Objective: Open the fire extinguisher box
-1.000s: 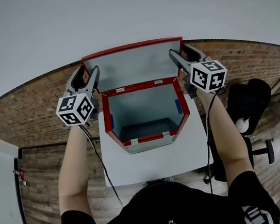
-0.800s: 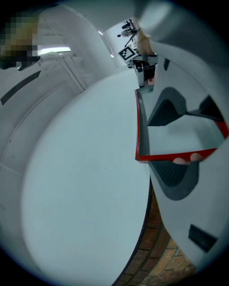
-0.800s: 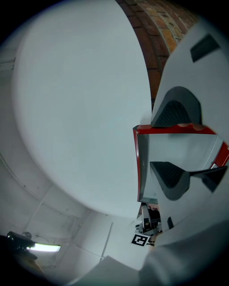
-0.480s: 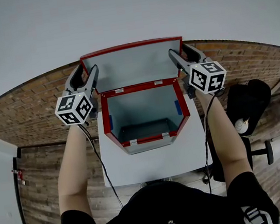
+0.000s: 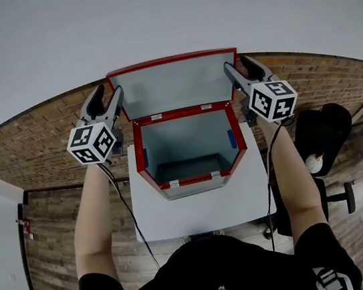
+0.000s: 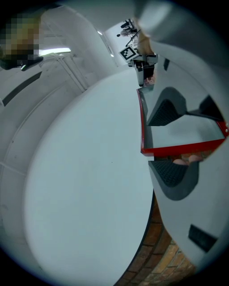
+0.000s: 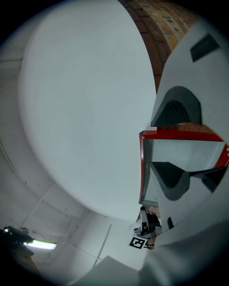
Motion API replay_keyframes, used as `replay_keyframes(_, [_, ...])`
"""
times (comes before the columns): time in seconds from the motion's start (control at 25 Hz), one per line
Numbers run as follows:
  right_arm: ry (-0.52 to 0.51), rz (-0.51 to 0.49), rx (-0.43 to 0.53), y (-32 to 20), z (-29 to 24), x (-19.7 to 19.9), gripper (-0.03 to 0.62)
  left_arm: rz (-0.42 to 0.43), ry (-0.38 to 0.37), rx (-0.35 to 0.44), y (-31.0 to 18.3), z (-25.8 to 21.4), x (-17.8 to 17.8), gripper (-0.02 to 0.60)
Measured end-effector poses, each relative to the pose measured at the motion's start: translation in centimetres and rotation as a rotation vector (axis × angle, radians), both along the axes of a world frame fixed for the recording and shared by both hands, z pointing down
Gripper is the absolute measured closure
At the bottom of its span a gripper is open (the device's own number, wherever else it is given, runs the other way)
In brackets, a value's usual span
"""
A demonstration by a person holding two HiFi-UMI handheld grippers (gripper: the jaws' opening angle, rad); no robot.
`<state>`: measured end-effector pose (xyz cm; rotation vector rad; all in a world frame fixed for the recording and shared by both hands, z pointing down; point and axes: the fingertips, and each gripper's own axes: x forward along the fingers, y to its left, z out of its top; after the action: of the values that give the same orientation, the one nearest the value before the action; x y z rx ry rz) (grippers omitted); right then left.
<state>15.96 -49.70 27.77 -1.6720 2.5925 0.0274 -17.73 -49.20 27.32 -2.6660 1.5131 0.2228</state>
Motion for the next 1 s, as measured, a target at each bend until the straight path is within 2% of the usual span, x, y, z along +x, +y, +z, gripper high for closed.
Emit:
replay_keyframes(0.2, [-0.017,0.03,0.052,3.0,-1.7,1.8,0.339,-0.032,0.032,0.044,3.2,-1.0,-2.2,0.293])
replay_keyframes(0.4, [0.004,-0.011,0.061,7.5,-0.6,1.2,0.339,0.0,0.088,0.063,8.8,-0.2,-2.9,0.295])
replay_keyframes(0.6, [-0.01,-0.102,0.025,12.3,2.9,-1.6,0.339,0.043,0.064,0.022,14.2,3.5,-1.2,0.295])
replay_keyframes(0.8, [0.018,-0.209,-0.026,17.4,8.0,-5.2,0.339,0.087,0.06,-0.034,18.8,8.4,0.8,0.311])
replay_keyframes(1.0, [-0.065,-0.259,-0.057,21.3,11.8,-7.0,0.339,0.127,0.092,-0.115,22.0,13.0,3.7,0.348])
